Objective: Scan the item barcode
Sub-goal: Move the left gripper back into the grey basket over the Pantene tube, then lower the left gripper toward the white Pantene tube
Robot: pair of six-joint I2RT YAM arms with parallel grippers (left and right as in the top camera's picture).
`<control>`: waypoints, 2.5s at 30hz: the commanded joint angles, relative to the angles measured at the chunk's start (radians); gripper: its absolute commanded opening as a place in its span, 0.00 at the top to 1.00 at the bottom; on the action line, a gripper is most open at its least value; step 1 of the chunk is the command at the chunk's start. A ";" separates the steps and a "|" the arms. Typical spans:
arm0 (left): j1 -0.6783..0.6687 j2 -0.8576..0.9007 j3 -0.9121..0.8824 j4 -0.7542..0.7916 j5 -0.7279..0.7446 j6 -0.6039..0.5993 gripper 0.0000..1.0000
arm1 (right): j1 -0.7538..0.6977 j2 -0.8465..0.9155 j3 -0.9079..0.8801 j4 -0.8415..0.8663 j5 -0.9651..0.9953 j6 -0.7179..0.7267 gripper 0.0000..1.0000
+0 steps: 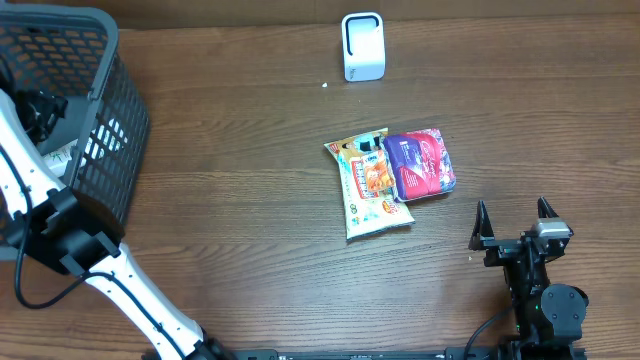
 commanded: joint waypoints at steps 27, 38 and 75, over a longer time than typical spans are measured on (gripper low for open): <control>-0.033 0.067 0.002 -0.001 -0.028 0.140 0.02 | -0.002 -0.010 -0.010 0.006 0.010 -0.004 0.00; -0.032 0.044 0.007 -0.060 -0.024 0.290 0.13 | -0.002 -0.010 -0.010 0.006 0.010 -0.004 0.00; 0.095 -0.303 -0.439 -0.080 -0.066 0.334 0.00 | -0.002 -0.010 -0.010 0.006 0.010 -0.004 0.00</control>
